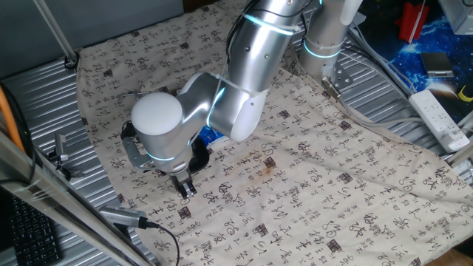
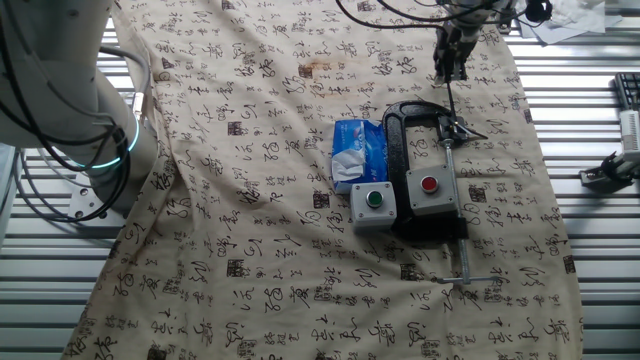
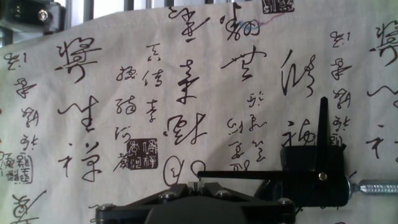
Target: Turn the hands of a clock
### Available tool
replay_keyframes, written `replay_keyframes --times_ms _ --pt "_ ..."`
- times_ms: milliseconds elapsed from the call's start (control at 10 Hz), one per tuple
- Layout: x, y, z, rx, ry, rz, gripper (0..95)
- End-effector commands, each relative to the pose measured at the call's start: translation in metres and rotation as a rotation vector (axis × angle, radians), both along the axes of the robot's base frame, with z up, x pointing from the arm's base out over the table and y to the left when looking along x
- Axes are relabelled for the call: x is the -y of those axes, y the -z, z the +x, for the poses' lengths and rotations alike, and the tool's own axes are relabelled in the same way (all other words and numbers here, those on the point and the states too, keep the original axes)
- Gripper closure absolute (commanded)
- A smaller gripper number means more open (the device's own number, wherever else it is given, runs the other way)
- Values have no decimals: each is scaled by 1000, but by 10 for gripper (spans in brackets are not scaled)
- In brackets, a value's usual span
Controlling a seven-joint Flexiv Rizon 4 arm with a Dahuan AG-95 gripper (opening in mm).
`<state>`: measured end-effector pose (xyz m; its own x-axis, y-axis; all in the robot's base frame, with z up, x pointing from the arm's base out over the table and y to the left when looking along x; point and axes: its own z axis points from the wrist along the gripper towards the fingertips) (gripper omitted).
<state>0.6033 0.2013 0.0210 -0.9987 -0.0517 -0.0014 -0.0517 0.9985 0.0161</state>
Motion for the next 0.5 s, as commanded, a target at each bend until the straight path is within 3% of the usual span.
replay_keyframes --times_ms 100,500 --pt "1 1 0 1 -2 -1 950" --pt "2 4 2 4 -8 -2 950"
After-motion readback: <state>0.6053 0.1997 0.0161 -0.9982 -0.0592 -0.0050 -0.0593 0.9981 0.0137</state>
